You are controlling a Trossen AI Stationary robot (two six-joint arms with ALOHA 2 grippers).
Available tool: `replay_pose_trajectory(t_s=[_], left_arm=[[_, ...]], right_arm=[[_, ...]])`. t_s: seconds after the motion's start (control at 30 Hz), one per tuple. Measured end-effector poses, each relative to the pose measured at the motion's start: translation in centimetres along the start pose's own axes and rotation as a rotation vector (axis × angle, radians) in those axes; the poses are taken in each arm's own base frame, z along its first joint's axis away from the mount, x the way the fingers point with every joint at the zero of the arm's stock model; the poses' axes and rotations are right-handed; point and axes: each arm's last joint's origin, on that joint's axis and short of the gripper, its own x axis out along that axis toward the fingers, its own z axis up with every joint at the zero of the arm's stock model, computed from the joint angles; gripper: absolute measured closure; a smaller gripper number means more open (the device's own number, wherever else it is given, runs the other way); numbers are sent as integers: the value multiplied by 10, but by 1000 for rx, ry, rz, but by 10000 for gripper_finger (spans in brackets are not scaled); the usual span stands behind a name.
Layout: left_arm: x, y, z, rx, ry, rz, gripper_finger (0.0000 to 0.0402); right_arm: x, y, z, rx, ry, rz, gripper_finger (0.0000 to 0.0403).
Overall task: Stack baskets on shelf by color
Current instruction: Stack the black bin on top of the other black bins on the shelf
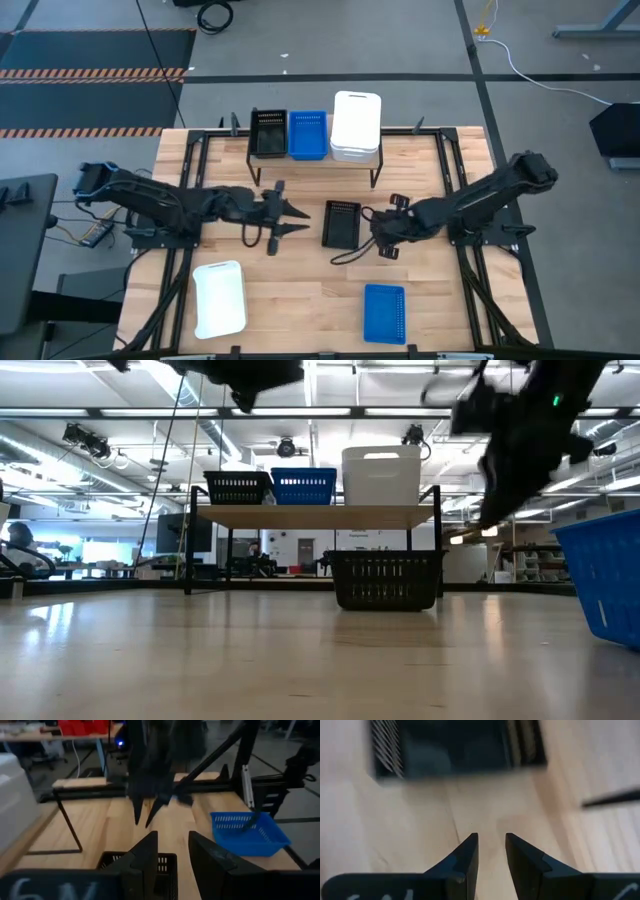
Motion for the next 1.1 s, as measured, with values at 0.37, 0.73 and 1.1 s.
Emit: replay_pose_trajectory(t_s=[0.37,0.73,1.1], left_arm=[[80,-8,-8,-33,327,11,254],[119,-11,-30,-78,608,-92,191],[135,-16,-53,-57,645,-122,185]], right_arm=[[-41,-19,-20,85,-414,171,298],[-35,-33,-50,158,-602,271,261],[-35,-35,-57,117,-616,239,206]])
